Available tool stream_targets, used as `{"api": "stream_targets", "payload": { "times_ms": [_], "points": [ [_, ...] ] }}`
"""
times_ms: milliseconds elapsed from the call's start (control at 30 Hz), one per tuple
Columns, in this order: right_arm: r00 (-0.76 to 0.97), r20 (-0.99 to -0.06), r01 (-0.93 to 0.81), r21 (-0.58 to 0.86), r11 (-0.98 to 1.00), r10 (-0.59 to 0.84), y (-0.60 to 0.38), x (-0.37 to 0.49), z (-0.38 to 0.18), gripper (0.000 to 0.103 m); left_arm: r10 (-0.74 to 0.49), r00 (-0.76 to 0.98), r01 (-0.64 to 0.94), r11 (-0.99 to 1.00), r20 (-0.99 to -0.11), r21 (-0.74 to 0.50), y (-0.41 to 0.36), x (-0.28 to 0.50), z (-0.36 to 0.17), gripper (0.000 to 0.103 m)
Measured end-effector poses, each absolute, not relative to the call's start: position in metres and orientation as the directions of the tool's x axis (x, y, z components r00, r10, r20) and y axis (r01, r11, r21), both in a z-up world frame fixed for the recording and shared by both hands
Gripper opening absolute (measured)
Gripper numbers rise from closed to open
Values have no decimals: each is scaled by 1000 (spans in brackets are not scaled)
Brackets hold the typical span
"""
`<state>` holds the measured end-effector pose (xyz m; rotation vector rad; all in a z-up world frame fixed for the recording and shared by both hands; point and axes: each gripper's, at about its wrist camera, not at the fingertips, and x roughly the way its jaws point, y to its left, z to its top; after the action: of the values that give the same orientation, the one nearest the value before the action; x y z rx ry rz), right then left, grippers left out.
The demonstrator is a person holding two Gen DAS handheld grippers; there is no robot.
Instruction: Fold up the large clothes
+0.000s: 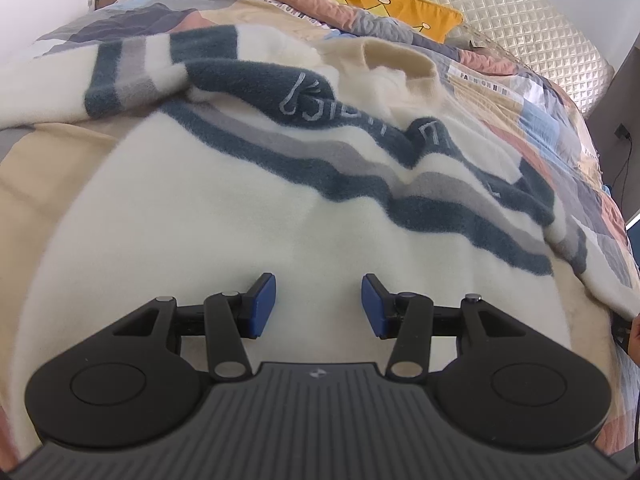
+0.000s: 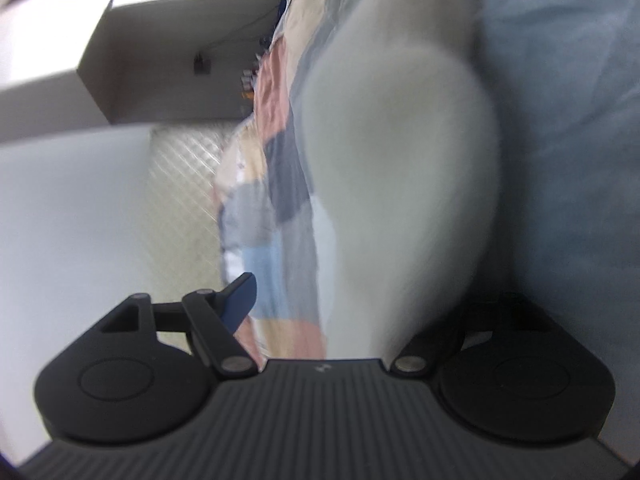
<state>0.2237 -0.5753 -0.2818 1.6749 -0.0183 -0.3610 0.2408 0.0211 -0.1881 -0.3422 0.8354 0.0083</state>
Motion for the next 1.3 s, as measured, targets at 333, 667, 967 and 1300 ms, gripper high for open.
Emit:
{"api": "stream_targets", "payload": {
  "times_ms": [333, 667, 967, 1300],
  "points": [
    [901, -340, 334, 940, -72, -269, -577, 226, -274, 22, -99, 691, -155, 947, -716, -281, 23, 241, -188, 53],
    [877, -212, 230, 973, -11, -431, -596, 199, -256, 14, -77, 682, -153, 957, -727, -246, 17, 241, -192, 53],
    [858, -303, 329, 944, -7, -414, -598, 200, -262, 12, -73, 677, -161, 956, -732, -244, 15, 242, -193, 53],
    [959, -34, 154, 895, 419, -280, -539, 224, -145, 11, -62, 727, -186, 941, -684, -283, 28, 238, -184, 53]
  ]
}}
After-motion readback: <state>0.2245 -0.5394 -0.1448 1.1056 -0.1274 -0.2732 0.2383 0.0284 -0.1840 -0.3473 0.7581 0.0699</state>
